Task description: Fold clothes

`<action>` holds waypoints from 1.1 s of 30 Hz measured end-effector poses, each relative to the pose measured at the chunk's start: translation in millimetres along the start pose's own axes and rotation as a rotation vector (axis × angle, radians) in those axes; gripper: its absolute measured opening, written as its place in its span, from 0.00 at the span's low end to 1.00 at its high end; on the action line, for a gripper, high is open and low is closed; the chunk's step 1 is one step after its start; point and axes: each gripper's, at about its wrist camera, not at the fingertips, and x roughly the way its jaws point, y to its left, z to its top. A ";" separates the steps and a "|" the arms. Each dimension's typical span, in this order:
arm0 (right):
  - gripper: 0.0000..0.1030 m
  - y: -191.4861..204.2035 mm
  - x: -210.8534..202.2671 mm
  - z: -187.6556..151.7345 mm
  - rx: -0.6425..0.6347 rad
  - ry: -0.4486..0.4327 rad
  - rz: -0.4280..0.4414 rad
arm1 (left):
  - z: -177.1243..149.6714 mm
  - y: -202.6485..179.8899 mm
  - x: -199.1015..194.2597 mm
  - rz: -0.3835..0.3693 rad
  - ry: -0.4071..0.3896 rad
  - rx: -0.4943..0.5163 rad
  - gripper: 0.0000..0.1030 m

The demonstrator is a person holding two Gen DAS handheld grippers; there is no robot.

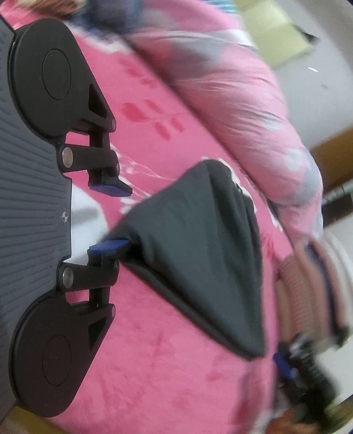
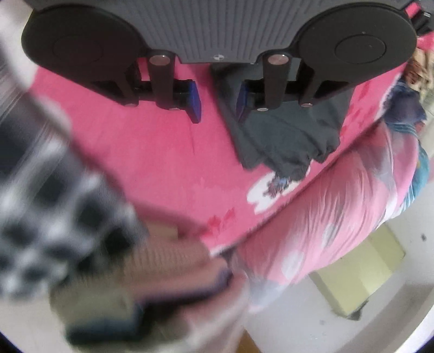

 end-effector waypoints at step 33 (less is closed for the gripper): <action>0.19 108.7 254.5 77.1 -0.384 0.328 -0.055 | 8.9 20.0 86.9 -0.197 -0.022 -0.288 0.43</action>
